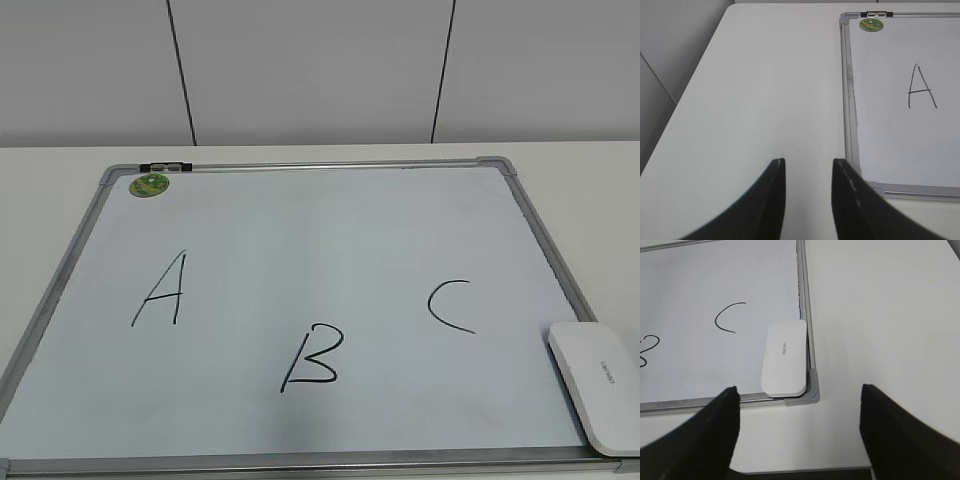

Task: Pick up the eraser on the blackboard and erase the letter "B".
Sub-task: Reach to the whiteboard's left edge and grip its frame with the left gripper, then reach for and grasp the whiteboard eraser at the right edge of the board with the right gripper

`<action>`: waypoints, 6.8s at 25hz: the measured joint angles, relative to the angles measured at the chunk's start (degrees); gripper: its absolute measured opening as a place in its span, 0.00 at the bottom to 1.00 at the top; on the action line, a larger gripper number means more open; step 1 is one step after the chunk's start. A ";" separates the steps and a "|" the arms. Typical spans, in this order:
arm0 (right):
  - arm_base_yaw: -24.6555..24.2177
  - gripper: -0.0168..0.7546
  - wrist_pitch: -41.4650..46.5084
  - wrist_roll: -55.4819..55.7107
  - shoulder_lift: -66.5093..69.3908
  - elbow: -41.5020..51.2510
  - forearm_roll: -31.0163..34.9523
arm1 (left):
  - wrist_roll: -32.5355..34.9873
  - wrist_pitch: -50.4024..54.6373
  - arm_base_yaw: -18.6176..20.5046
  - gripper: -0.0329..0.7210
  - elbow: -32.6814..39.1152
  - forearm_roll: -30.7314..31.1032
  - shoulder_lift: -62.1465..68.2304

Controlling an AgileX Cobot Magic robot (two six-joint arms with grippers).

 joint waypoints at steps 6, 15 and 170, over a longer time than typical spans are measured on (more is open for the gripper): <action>0.00 0.74 0.00 0.00 0.00 0.00 0.00 | 0.00 0.00 0.00 0.35 0.00 0.00 0.00; 0.00 0.74 0.00 0.00 0.00 0.00 0.00 | 0.00 0.00 0.00 0.35 0.00 0.00 0.00; 5.94 0.68 -9.20 1.97 86.62 -22.25 2.39 | 5.98 -4.94 -0.54 0.08 -60.83 -9.85 125.12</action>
